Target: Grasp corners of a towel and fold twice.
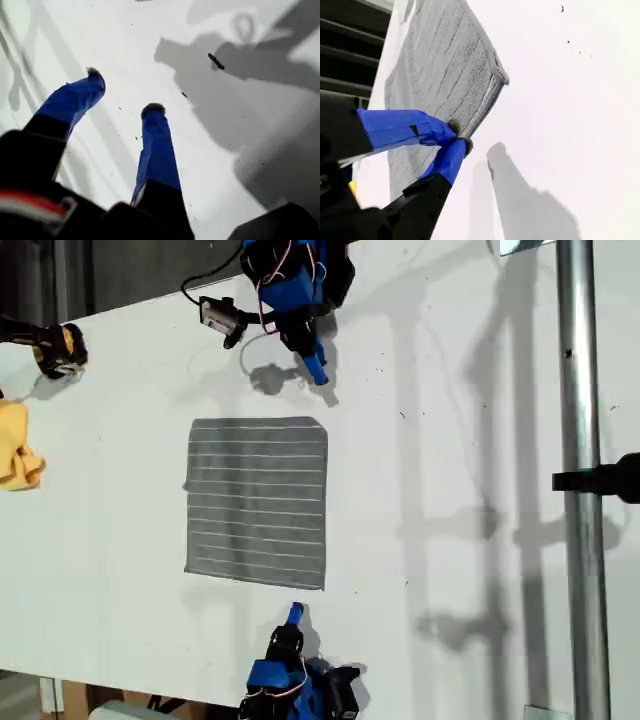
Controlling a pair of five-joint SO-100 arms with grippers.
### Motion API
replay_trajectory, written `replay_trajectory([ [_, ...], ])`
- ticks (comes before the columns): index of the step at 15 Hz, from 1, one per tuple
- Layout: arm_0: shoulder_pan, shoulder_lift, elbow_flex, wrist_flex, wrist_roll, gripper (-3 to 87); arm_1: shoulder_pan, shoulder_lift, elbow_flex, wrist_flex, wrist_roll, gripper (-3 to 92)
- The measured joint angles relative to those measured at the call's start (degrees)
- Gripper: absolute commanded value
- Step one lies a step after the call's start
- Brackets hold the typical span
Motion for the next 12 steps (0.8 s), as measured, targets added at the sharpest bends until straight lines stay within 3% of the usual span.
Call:
replay_trajectory([
  [1,0.35,0.00,0.00,0.00,-0.62,-1.4,0.18,0.26,-0.18,0.00,-0.97,-0.2],
  [3,2.46,0.00,-0.26,0.00,-14.50,-1.4,5.19,0.35,-0.35,-1.14,-4.57,-0.2],
  [4,2.20,0.00,-0.26,0.00,-17.23,-1.4,4.92,0.35,-0.35,-1.23,-4.83,-0.2],
  [12,2.29,0.00,-0.26,0.00,-18.63,-1.5,3.78,-5.71,-13.45,-3.08,-5.62,-0.2],
])
